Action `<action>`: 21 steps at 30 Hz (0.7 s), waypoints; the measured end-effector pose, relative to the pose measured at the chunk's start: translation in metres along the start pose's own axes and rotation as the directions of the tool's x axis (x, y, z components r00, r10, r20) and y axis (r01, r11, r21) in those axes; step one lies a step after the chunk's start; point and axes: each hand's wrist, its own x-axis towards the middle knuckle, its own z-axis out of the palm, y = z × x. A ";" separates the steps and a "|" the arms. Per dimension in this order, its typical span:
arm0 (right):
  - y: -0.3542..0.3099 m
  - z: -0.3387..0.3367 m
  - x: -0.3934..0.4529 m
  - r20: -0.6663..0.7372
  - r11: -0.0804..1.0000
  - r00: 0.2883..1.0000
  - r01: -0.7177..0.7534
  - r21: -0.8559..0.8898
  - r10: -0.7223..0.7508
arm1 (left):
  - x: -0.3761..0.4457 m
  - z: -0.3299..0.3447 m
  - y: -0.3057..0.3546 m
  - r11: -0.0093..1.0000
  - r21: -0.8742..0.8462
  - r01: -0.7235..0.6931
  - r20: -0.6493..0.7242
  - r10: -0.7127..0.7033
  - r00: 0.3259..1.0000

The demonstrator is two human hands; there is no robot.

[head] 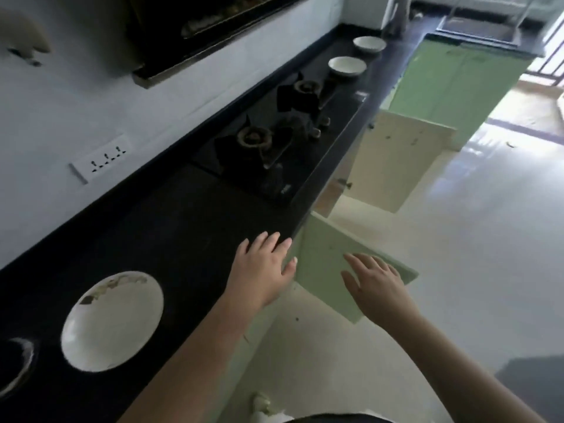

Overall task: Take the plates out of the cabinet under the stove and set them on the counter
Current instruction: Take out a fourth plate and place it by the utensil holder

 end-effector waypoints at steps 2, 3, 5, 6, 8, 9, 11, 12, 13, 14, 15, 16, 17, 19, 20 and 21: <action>0.030 -0.006 -0.021 -0.031 0.997 0.997 -0.068 0.039 0.069 | 0.007 -0.001 0.035 0.997 0.020 -0.073 0.034 0.073 0.997; 0.046 -0.008 -0.032 -0.039 0.993 0.994 -0.100 0.057 0.102 | 0.010 0.000 0.055 0.993 0.029 -0.116 0.044 0.115 0.992; 0.079 -0.012 -0.053 -0.037 0.984 0.986 -0.157 0.084 0.161 | 0.018 0.003 0.099 0.977 0.036 -0.211 0.052 0.209 0.976; 0.096 -0.014 -0.065 -0.029 0.978 0.982 -0.185 0.095 0.188 | 0.021 0.005 0.124 0.967 0.031 -0.252 0.061 0.250 0.966; 0.131 -0.017 -0.091 -0.033 0.963 0.969 -0.238 0.128 0.244 | 0.026 0.012 0.172 0.950 0.020 -0.310 0.081 0.308 0.948; 0.148 -0.018 -0.103 -0.037 0.953 0.961 -0.266 0.145 0.274 | 0.028 0.016 0.195 0.943 0.023 -0.331 0.100 0.327 0.940; 0.180 -0.019 -0.127 -0.033 0.931 0.941 -0.327 0.163 0.337 | 0.032 0.026 0.233 0.927 0.050 -0.371 0.148 0.360 0.921; 0.196 -0.019 -0.138 -0.028 0.917 0.928 -0.361 0.170 0.370 | 0.034 0.031 0.250 0.919 0.060 -0.389 0.172 0.375 0.911; 0.210 -0.018 -0.148 -0.022 0.903 0.916 -0.391 0.179 0.401 | 0.036 0.034 0.265 0.912 0.063 -0.404 0.191 0.387 0.902; 0.224 -0.017 -0.158 -0.012 0.889 0.904 -0.418 0.187 0.428 | 0.039 0.037 0.279 0.907 0.063 -0.416 0.201 0.397 0.896; 0.237 -0.016 -0.166 0.001 0.875 0.893 -0.442 0.196 0.450 | 0.042 0.038 0.293 0.902 0.064 -0.426 0.204 0.406 0.891; 0.249 -0.015 -0.172 0.016 0.862 0.883 -0.463 0.206 0.470 | 0.045 0.040 0.305 0.897 0.067 -0.436 0.204 0.416 0.886; 0.260 -0.015 -0.177 0.030 0.849 0.873 -0.481 0.217 0.487 | 0.048 0.041 0.317 0.892 0.070 -0.446 0.202 0.425 0.882; 0.277 -0.016 -0.183 0.041 0.829 0.858 -0.506 0.236 0.512 | 0.053 0.044 0.336 0.883 0.081 -0.462 0.199 0.440 0.876; 0.285 -0.017 -0.185 0.038 0.824 0.853 -0.514 0.241 0.521 | 0.056 0.047 0.344 0.877 0.093 -0.471 0.197 0.448 0.872; 0.292 -0.018 -0.185 0.033 0.819 0.848 -0.520 0.243 0.528 | 0.059 0.049 0.351 0.869 0.108 -0.484 0.199 0.458 0.867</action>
